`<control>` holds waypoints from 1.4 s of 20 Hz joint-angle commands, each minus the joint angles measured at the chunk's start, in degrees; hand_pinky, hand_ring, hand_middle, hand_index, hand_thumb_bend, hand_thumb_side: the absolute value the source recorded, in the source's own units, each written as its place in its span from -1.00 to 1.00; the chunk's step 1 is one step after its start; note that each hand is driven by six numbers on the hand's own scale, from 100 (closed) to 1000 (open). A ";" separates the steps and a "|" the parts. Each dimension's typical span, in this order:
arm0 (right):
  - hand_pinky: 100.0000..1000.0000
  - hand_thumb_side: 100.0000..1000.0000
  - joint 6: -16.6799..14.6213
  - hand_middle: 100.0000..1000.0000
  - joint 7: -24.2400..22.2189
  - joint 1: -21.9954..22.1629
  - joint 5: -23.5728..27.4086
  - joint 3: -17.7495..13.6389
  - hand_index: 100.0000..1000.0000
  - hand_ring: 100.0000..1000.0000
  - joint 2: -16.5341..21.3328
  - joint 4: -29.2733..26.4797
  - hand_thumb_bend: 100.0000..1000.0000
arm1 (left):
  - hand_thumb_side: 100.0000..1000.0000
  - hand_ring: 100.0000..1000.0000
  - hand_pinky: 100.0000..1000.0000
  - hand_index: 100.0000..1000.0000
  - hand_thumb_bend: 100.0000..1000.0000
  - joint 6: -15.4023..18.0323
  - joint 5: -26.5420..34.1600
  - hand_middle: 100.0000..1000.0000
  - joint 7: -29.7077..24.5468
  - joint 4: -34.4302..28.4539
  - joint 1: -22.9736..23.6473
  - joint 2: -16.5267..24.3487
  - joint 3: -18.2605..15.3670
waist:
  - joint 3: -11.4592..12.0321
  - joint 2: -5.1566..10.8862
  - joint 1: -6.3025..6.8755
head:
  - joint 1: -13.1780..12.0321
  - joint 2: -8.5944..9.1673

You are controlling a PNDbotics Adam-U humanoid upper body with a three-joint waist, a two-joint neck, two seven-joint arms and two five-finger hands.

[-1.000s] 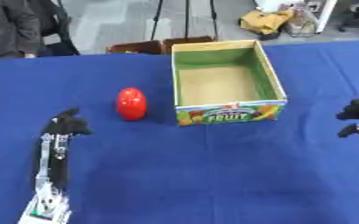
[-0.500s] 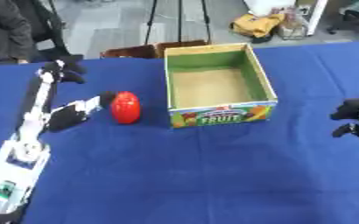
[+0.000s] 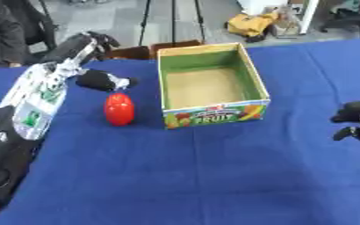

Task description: Pick up objects on the table and place them in the box.

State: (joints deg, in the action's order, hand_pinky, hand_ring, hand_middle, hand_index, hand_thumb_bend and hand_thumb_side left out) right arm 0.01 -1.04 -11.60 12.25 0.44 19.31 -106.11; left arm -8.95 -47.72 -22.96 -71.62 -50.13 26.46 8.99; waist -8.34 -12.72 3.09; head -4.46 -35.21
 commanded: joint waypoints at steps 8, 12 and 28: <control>-0.18 0.88 -0.08 0.09 -0.54 -0.59 0.20 0.19 0.27 0.21 0.98 -0.68 -1.00 | -0.20 0.09 0.28 0.59 0.21 2.00 -7.19 0.14 -3.39 13.39 -5.49 -3.74 -0.62 | -0.79 0.87 -0.25 | -0.37 0.23; -0.18 0.88 -0.11 0.09 -0.54 -0.58 0.24 0.16 0.27 0.21 0.93 -0.70 -1.00 | -0.20 0.06 0.20 0.58 0.22 1.95 -8.82 0.12 -2.85 15.37 -4.92 -4.69 -0.34 | -1.02 0.82 -0.40 | -0.38 0.31; -0.18 0.89 -0.13 0.10 -0.53 -0.40 0.26 0.06 0.27 0.21 0.88 -0.67 -1.00 | -0.17 -0.07 -0.09 0.56 0.34 0.53 -13.48 0.07 -6.16 16.88 -3.61 -4.45 -0.29 | -0.68 0.89 -0.69 | -0.40 -0.41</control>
State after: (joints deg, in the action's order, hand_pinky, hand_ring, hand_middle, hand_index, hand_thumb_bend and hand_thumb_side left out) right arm 0.01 -1.48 -11.59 12.30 0.76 19.31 -106.01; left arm -8.28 -60.71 -28.79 -54.11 -52.90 20.69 8.97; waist -9.08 -12.74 2.72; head -4.81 -35.25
